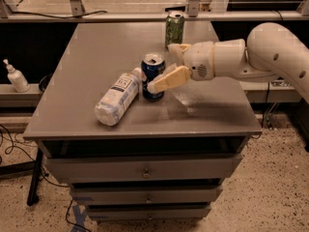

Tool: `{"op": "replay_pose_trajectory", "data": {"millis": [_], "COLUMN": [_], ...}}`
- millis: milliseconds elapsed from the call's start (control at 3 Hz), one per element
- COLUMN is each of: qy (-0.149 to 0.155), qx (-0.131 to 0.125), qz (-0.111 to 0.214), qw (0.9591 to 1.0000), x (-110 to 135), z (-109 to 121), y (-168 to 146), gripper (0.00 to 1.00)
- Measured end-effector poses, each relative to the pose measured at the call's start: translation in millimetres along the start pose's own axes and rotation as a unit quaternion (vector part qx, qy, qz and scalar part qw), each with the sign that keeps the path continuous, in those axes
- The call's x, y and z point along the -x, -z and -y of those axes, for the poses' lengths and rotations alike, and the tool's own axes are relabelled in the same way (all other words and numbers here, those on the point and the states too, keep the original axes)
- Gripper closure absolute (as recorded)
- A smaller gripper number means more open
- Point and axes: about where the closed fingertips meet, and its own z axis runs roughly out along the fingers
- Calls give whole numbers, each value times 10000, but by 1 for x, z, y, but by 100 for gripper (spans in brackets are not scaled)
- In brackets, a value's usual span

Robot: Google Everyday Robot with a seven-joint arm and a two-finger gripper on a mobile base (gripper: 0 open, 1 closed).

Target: Move pepsi can near blue plastic bottle

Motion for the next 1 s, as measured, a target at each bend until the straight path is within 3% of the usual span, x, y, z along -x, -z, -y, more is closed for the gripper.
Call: {"op": "replay_pose_trajectory", "data": {"millis": [333,667,1000], "qy": [47,303,658], "qx": [-218,-716,-1252], "qz": [-141,-457,-654], "qw": [9997,9959,9878], "x": [2,14,42], "z": [9,26,34], "y": [25,90,162], "gripper": [0,0,0]}}
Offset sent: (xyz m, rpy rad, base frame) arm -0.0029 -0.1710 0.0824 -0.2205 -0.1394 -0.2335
